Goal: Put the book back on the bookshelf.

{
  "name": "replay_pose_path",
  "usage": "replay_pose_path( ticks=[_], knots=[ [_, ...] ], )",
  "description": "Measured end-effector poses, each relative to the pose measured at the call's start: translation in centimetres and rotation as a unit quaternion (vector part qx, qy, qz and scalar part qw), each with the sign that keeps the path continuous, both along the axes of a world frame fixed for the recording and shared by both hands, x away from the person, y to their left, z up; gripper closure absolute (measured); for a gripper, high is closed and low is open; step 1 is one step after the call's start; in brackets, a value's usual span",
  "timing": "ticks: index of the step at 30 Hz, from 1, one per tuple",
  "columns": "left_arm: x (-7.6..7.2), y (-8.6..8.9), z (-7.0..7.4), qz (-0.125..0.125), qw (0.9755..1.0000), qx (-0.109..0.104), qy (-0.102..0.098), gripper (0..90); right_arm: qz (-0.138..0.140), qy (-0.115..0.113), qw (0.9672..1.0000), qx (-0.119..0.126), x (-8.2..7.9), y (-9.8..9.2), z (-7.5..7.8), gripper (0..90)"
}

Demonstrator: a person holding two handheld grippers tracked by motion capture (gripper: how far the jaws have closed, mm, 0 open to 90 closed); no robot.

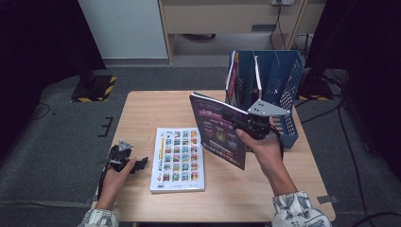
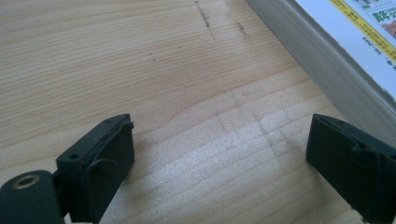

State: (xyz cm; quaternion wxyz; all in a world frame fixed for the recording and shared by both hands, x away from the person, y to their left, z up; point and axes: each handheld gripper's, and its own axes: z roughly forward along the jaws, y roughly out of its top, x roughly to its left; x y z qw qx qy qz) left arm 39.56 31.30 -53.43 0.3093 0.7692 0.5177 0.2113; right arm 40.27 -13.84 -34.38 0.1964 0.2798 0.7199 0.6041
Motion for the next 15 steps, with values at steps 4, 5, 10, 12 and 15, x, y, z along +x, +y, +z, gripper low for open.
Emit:
replay_pose_path(
  ticks=[4,5,10,12,15],
  knots=[
    [0.0,0.0,-0.1,-0.002,1.0000,-0.001,-0.005,4.6,-0.003,-0.001,1.0000,0.000,-0.1,-0.5,0.0,84.3],
    [0.0,0.0,-0.1,-0.002,1.0000,-0.001,-0.005,4.3,-0.003,-0.001,1.0000,0.000,-0.1,-0.5,0.0,84.3],
    [-0.1,0.0,-0.2,-0.002,1.0000,-0.003,-0.007,3.5,-0.005,-0.002,1.0000,0.005,-0.4,-1.1,0.3,84.3],
    [-0.1,0.0,-0.2,-0.002,1.0000,-0.003,-0.007,3.4,-0.006,-0.002,1.0000,0.007,-0.5,-1.3,0.4,84.3],
    [-0.1,0.0,-0.2,-0.002,1.0000,-0.003,-0.008,3.4,-0.008,-0.004,0.9999,0.006,-0.7,-1.8,0.6,84.3]
  ],
)
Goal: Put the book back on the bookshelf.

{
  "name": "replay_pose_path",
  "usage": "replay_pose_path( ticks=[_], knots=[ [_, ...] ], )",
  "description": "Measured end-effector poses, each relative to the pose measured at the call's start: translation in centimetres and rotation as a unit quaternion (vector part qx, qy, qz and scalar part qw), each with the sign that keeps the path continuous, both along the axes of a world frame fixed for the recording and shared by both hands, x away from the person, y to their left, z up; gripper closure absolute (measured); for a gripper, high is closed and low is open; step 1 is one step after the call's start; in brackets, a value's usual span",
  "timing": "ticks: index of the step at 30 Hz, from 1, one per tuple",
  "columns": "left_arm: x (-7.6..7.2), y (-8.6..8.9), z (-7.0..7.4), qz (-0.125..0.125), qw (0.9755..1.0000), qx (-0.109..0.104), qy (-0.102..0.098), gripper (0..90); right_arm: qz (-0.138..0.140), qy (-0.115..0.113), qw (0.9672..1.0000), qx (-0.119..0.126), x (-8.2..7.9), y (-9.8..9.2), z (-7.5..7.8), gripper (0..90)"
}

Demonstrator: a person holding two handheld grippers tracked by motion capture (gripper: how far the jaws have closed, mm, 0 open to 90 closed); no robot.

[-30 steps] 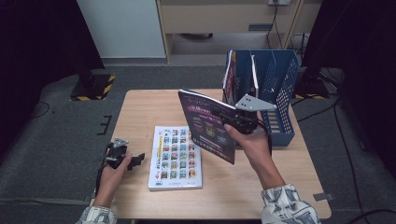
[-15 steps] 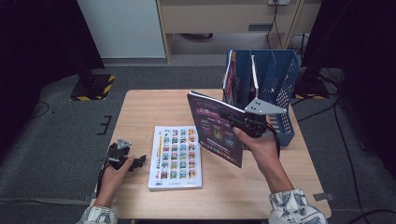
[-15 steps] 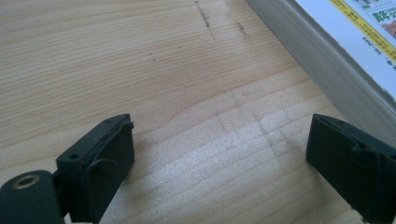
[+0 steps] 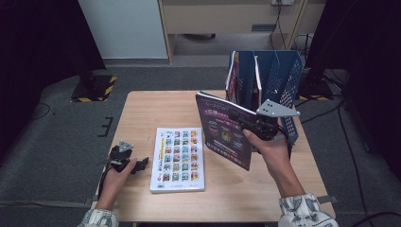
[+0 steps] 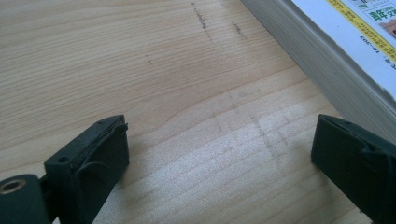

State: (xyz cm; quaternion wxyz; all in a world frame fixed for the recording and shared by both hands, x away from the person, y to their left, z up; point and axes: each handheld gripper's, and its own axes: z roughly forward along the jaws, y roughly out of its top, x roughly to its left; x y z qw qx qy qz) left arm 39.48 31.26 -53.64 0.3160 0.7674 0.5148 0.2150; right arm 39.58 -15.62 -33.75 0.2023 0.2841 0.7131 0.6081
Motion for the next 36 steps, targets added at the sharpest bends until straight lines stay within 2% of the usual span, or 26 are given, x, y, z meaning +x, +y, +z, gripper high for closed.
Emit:
replay_pose_path(
  ticks=[23,36],
  knots=[
    [0.0,-0.1,0.0,0.000,1.0000,0.000,0.000,3.1,-0.024,0.014,0.9996,-0.002,-0.6,-3.9,-0.8,84.3],
    [0.0,-0.1,0.0,0.000,1.0000,-0.001,0.002,2.5,-0.051,0.016,0.9986,0.005,-1.4,-7.2,-0.6,84.3]
  ],
)
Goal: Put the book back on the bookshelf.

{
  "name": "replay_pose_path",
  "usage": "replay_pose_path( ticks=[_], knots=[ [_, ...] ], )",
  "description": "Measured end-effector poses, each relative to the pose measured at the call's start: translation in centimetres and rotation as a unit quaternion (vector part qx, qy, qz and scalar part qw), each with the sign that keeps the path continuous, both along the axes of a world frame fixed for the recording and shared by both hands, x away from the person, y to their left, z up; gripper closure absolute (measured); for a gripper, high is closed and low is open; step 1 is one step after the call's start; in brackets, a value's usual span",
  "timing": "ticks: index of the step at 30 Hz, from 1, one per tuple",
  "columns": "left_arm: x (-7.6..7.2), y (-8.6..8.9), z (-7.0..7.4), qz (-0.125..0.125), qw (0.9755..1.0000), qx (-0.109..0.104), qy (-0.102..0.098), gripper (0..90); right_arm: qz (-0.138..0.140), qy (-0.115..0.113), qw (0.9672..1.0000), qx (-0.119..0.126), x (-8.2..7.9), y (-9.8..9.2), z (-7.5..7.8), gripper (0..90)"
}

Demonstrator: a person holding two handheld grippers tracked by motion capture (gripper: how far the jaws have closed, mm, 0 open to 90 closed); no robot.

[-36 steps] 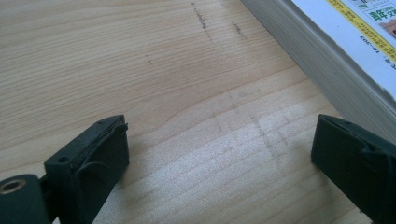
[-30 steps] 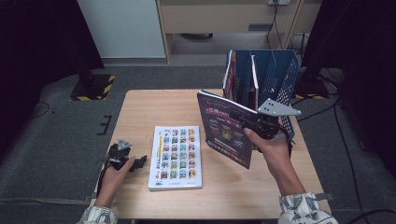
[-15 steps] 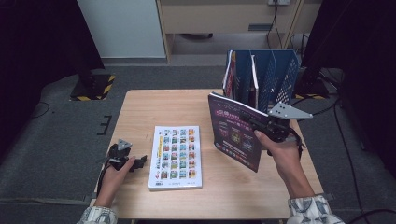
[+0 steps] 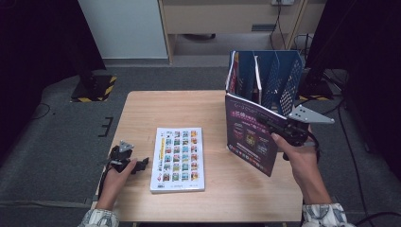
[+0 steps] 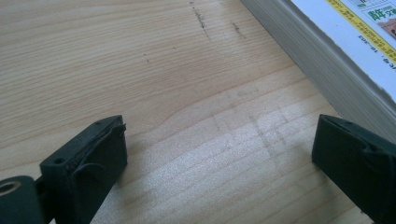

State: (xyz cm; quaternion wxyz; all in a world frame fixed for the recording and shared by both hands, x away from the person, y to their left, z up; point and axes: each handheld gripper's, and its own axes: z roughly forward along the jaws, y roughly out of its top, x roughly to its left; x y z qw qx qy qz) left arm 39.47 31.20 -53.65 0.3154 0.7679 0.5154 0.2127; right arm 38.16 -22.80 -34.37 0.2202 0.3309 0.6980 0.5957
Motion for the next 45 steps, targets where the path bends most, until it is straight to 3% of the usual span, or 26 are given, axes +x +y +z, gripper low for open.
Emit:
replay_pose_path(
  ticks=[19,31,40,45],
  knots=[
    [0.1,0.0,0.0,-0.001,1.0000,0.000,0.002,1.3,-0.034,0.004,0.9994,-0.003,-1.4,-3.7,0.2,84.3],
    [0.1,0.0,0.0,-0.001,1.0000,0.002,0.002,1.3,-0.038,0.007,0.9992,0.004,-2.0,-5.0,1.1,84.3],
    [0.1,0.0,0.0,-0.001,1.0000,0.002,0.002,1.2,-0.045,-0.002,0.9990,0.004,-2.6,-5.7,2.5,84.3],
    [0.0,-0.1,0.0,0.000,1.0000,0.002,0.001,1.3,-0.040,-0.006,0.9991,0.009,-2.7,-5.7,4.2,84.3]
  ],
)
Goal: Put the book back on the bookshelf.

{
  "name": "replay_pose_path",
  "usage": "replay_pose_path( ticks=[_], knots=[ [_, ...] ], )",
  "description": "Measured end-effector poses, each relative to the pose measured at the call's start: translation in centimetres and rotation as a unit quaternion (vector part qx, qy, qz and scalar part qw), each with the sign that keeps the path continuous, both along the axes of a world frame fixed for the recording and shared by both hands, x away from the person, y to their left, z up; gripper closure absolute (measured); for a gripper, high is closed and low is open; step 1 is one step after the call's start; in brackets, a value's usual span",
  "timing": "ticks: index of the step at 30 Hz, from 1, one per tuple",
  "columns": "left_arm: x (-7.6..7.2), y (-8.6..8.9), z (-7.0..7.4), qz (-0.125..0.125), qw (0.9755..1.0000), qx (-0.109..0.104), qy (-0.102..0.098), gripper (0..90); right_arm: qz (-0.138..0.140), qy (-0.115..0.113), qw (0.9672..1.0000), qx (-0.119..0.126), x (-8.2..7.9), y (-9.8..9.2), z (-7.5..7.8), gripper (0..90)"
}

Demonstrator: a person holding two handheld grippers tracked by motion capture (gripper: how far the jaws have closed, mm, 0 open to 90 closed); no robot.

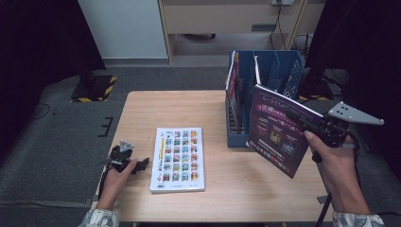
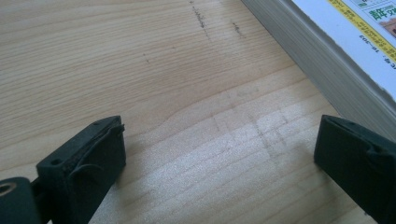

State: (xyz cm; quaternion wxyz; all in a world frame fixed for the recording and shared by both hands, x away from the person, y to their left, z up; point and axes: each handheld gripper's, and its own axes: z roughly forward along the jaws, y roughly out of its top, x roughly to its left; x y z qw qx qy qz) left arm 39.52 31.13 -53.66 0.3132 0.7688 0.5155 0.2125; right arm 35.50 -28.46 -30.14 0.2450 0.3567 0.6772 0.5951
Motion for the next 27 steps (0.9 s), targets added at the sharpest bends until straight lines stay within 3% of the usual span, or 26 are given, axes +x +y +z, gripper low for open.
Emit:
replay_pose_path(
  ticks=[9,27],
  knots=[
    [0.0,0.0,0.0,0.000,1.0000,0.000,0.000,1.3,-0.005,-0.003,0.9999,-0.011,0.5,0.8,2.2,84.3],
    [0.0,0.0,0.0,0.000,1.0000,0.000,0.000,1.2,-0.061,0.003,0.9980,-0.016,0.9,-1.3,3.0,84.3]
  ],
)
